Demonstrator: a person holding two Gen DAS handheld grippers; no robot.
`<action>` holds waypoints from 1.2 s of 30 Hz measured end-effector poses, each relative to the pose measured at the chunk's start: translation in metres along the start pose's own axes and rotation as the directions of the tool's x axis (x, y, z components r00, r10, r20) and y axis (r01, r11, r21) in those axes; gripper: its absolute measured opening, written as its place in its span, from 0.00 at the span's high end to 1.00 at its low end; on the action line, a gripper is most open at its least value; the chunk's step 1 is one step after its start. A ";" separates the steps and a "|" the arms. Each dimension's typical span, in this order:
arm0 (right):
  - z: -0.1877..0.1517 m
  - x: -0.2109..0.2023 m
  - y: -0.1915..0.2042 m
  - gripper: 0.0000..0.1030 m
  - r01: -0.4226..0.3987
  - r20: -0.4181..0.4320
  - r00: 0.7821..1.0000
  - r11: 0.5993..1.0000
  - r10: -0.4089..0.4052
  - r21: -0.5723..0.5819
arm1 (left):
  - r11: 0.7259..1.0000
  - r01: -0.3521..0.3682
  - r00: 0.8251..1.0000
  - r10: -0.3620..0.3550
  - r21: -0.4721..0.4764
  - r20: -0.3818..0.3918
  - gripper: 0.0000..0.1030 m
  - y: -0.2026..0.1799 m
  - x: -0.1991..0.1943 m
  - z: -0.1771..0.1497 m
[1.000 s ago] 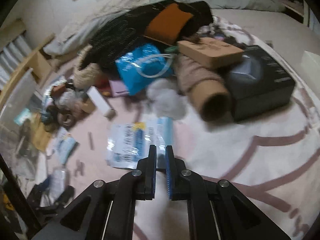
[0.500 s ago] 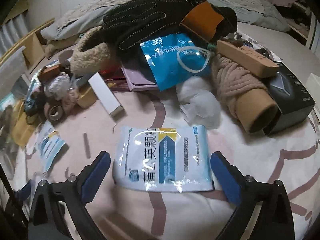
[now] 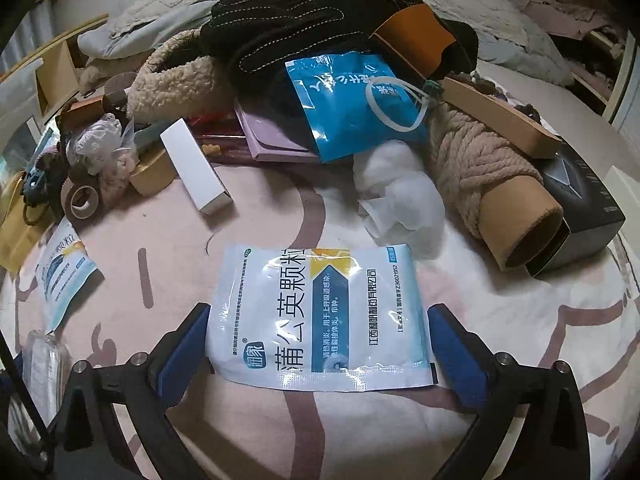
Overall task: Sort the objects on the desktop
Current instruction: 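Close the left gripper on the small clear plastic tray while the right gripper hovers over the sachet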
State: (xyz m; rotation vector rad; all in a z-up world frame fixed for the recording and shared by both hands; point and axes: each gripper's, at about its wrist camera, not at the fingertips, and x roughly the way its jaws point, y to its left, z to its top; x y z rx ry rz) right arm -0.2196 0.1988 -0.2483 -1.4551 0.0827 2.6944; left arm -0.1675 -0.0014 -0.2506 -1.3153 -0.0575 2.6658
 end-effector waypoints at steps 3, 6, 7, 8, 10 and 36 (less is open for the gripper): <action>0.000 0.000 -0.004 0.00 -0.013 -0.001 1.000 1.000 0.013 0.009 | 1.000 0.003 1.000 -0.003 -0.024 0.004 0.00 0.002 -0.002 0.000; 0.001 0.000 -0.008 0.00 -0.034 -0.008 0.999 0.999 0.035 0.020 | 1.000 -0.008 1.000 0.007 -0.022 -0.007 0.00 0.001 -0.003 -0.002; 0.001 -0.001 -0.010 0.00 -0.042 -0.009 0.999 0.999 0.042 0.025 | 1.000 -0.015 1.000 0.015 -0.011 -0.011 0.00 0.000 -0.003 -0.003; 0.001 -0.001 -0.012 0.00 -0.048 -0.010 0.999 0.998 0.048 0.029 | 1.000 -0.019 1.000 0.019 -0.005 -0.013 0.00 -0.001 -0.003 -0.004; 0.001 -0.003 -0.012 0.00 -0.053 -0.011 0.998 0.998 0.054 0.029 | 1.000 -0.018 1.000 0.018 -0.008 -0.016 0.00 0.000 -0.003 -0.004; -0.010 -0.009 -0.011 0.01 -0.042 0.004 0.999 0.997 0.042 0.060 | 1.000 -0.020 1.000 0.021 -0.016 0.011 0.25 0.001 -0.011 -0.001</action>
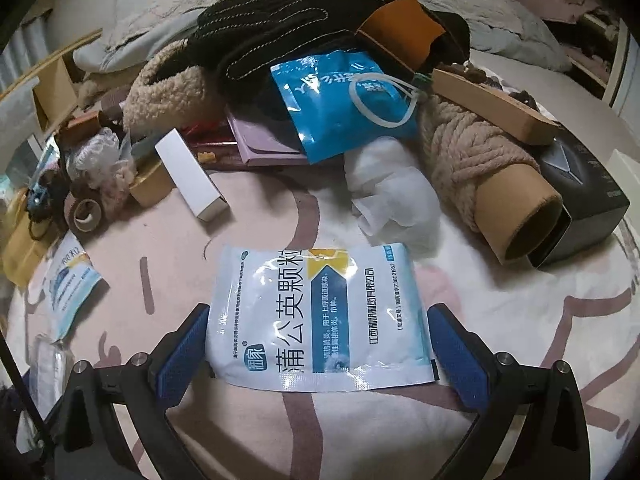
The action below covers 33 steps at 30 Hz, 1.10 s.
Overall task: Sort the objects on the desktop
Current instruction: 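Grasp the white-and-blue sachet with the right gripper while the left gripper lifts the tray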
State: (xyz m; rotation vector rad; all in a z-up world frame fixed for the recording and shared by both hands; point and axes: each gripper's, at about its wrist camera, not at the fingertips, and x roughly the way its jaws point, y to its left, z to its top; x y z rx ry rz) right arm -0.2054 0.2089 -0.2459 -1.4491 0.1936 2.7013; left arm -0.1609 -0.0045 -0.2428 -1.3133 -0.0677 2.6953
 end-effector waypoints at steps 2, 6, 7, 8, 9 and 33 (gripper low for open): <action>-0.001 -0.003 0.000 0.06 0.015 0.009 1.000 1.000 -0.015 0.000 | 1.000 0.006 1.000 -0.006 -0.008 0.000 0.25 0.001 -0.001 0.001; -0.004 -0.011 0.004 0.12 0.013 0.021 1.000 1.000 -0.013 -0.005 | 0.999 0.030 1.000 -0.030 -0.037 0.003 0.25 0.004 -0.003 0.003; -0.004 -0.013 0.003 0.12 0.012 0.025 1.000 1.000 -0.012 -0.007 | 0.999 0.035 0.999 -0.035 -0.041 0.005 0.25 0.005 -0.003 0.004; -0.003 -0.017 0.000 0.15 0.009 0.032 0.999 1.000 -0.008 -0.009 | 0.998 0.038 0.999 -0.037 -0.044 0.006 0.26 0.005 -0.004 0.004; 0.000 -0.011 0.002 0.17 0.004 0.039 0.999 1.000 -0.004 -0.013 | 0.998 0.040 0.999 -0.040 -0.045 0.007 0.26 0.005 -0.004 0.004; 0.005 -0.005 0.023 0.21 -0.032 0.019 0.999 0.994 0.035 -0.100 | 1.000 0.020 1.000 -0.020 0.012 -0.021 0.26 -0.003 0.001 0.005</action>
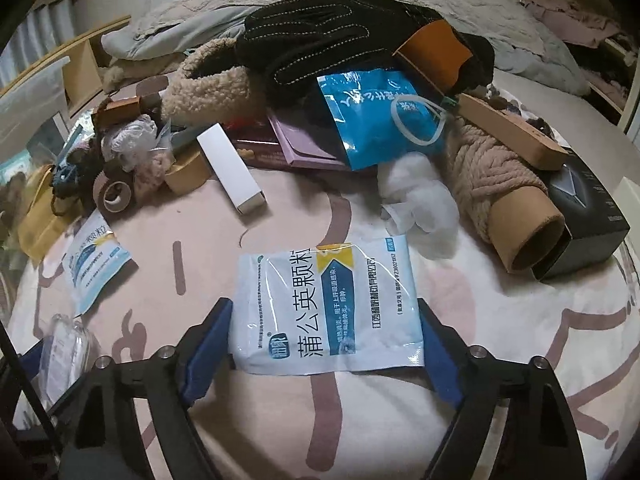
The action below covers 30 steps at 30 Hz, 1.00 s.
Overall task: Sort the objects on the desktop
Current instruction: 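Grasp the white-and-blue sachet with the right gripper while the left gripper lifts the tray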
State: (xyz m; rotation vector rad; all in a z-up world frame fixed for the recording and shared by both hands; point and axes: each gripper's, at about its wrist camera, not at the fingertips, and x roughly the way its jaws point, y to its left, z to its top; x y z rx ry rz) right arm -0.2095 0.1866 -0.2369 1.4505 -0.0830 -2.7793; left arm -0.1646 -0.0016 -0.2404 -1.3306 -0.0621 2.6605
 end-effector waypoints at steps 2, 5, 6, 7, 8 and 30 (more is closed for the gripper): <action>0.001 -0.006 0.001 0.27 -0.008 0.018 1.000 1.000 0.008 -0.004 | 1.000 0.012 1.000 -0.012 -0.012 0.003 0.26 0.003 -0.002 0.000; 0.003 -0.010 0.002 0.35 -0.021 0.031 0.999 1.000 0.021 -0.003 | 1.000 0.021 1.000 -0.021 -0.022 0.007 0.26 0.004 -0.005 0.000; 0.004 -0.010 0.001 0.36 -0.027 0.032 0.999 1.000 0.027 0.000 | 0.999 0.023 1.000 -0.023 -0.024 0.007 0.26 0.004 -0.005 0.000; 0.004 -0.011 0.001 0.37 -0.032 0.032 0.999 0.999 0.032 0.003 | 0.999 0.025 1.000 -0.025 -0.028 0.009 0.26 0.004 -0.006 0.000; 0.004 -0.011 0.000 0.38 -0.039 0.033 0.999 0.999 0.039 0.007 | 0.999 0.027 1.000 -0.027 -0.030 0.010 0.26 0.005 -0.007 0.000; -0.001 -0.041 -0.011 0.42 -0.167 0.069 0.984 0.984 0.163 0.067 | 0.998 0.055 0.996 -0.052 -0.036 0.074 0.26 0.008 -0.032 0.005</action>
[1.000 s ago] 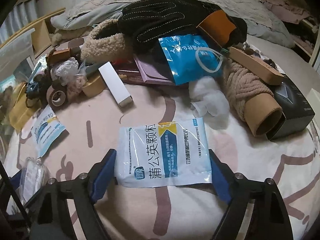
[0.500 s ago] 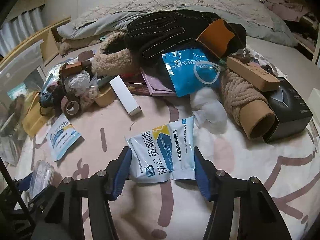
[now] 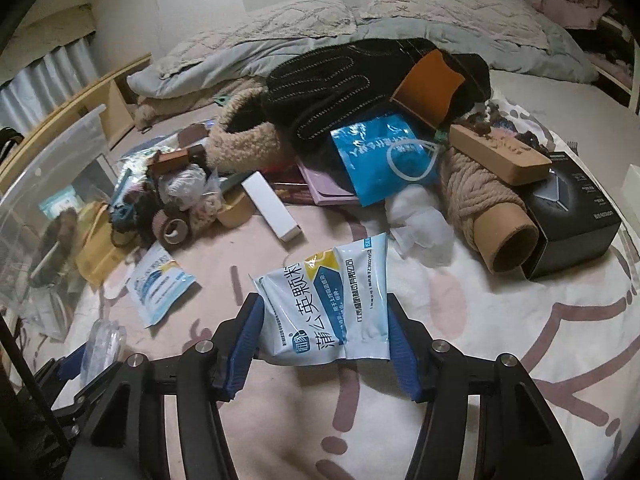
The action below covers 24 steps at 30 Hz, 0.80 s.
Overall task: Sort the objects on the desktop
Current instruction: 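Grasp the white-and-blue sachet with the right gripper while the left gripper lifts the tray, then carry the tray and the sachet over the clear storage box with both grippers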
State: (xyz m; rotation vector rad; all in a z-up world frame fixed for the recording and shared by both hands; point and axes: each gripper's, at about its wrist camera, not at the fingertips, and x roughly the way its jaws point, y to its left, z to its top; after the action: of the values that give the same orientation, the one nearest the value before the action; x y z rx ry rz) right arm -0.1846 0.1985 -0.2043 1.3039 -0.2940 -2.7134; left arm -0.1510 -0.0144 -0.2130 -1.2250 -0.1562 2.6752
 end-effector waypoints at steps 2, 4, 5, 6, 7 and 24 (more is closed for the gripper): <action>0.000 -0.002 0.001 0.42 -0.014 -0.001 1.000 1.000 0.014 0.003 | 1.000 0.004 1.000 -0.004 -0.003 0.006 0.26 0.001 -0.002 0.001; 0.000 -0.004 0.002 0.42 -0.035 -0.001 0.999 0.999 0.035 0.010 | 1.000 0.009 1.000 -0.009 -0.003 0.022 0.26 0.001 -0.007 0.003; 0.000 -0.006 0.003 0.42 -0.042 0.001 0.999 0.999 0.042 0.012 | 1.000 0.013 0.999 -0.013 -0.005 0.035 0.26 0.002 -0.009 0.004; 0.001 -0.009 0.004 0.42 -0.049 0.008 0.999 0.999 0.049 0.009 | 1.000 0.017 0.999 -0.017 -0.009 0.047 0.26 0.002 -0.011 0.006; 0.002 -0.011 0.006 0.42 -0.051 0.017 0.999 0.999 0.051 0.003 | 1.000 0.020 0.998 -0.019 -0.009 0.057 0.26 0.002 -0.014 0.007; 0.036 -0.086 0.045 0.42 -0.158 0.194 0.965 0.983 0.174 -0.095 | 1.000 0.009 0.954 -0.017 0.028 0.300 0.26 -0.003 -0.091 0.068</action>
State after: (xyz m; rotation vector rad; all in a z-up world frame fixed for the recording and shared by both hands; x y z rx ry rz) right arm -0.1582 0.1752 -0.1066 0.9386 -0.2972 -2.6855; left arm -0.1437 -0.0329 -0.1009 -0.7982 -0.1705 2.8266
